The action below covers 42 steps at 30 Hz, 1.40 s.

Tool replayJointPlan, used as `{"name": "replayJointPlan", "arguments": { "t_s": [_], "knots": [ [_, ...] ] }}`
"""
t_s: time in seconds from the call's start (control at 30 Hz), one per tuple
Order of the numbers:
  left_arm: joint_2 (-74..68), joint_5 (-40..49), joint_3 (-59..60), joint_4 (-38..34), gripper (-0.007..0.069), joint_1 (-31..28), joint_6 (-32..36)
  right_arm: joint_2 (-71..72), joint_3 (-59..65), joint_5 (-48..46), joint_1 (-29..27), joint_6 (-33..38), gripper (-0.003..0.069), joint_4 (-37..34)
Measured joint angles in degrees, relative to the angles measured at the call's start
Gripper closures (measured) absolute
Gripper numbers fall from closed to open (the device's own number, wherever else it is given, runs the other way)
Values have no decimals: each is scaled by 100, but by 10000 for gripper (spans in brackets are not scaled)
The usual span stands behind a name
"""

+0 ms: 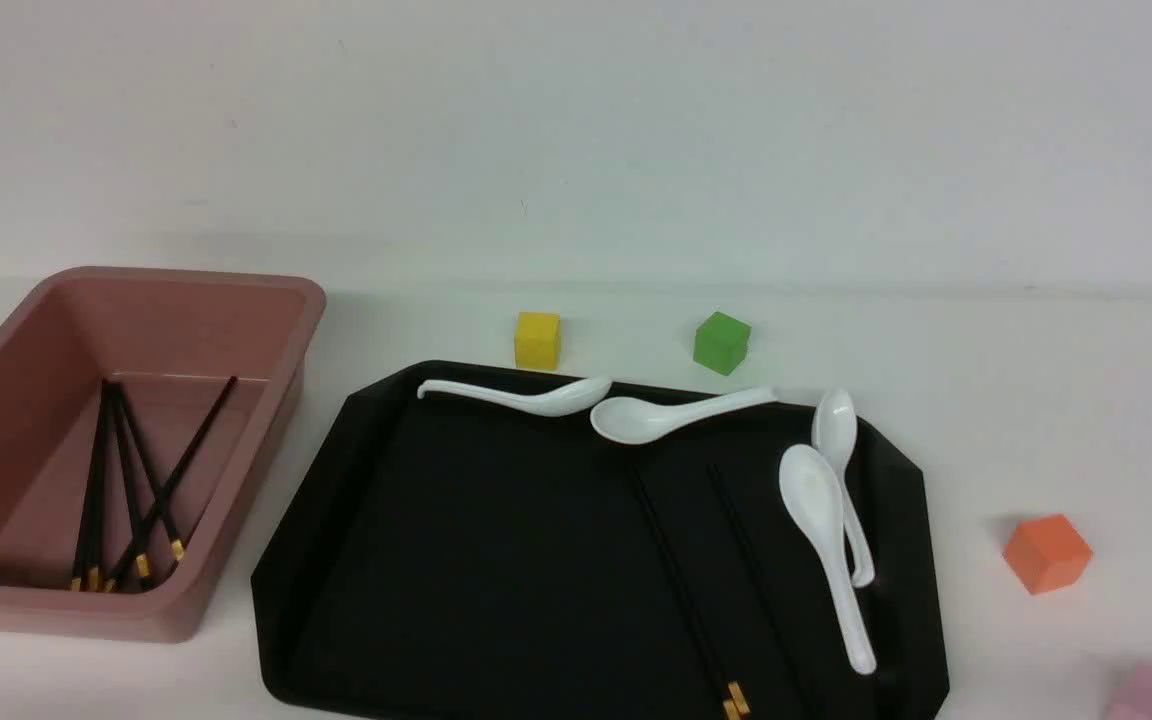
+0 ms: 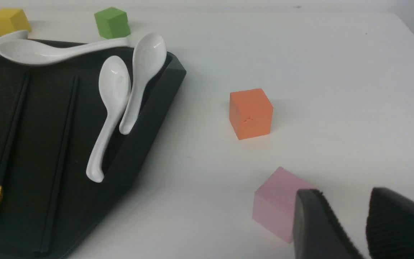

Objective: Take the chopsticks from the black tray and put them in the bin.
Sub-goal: Use the right arm to grab a pair of chopsticks

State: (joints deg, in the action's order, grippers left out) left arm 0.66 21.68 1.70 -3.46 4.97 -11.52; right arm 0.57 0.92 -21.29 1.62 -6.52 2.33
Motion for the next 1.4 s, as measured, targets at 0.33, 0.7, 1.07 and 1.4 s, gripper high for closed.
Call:
{"name": "replayJointPlan", "arguments": {
  "t_s": [0.33, 0.7, 1.07, 1.4],
  "knots": [
    [0, 0, 0, 0, 531, 0, 0, 0, 0, 0, 0, 0, 419, 0],
    [0, 0, 0, 0, 521, 0, 0, 0, 0, 0, 0, 0, 419, 6],
    [0, 0, 0, 0, 512, 0, 0, 0, 0, 0, 0, 0, 419, 6],
    [0, 0, 0, 0, 500, 0, 0, 0, 41, 320, 0, -1427, 419, -1819]
  ]
}}
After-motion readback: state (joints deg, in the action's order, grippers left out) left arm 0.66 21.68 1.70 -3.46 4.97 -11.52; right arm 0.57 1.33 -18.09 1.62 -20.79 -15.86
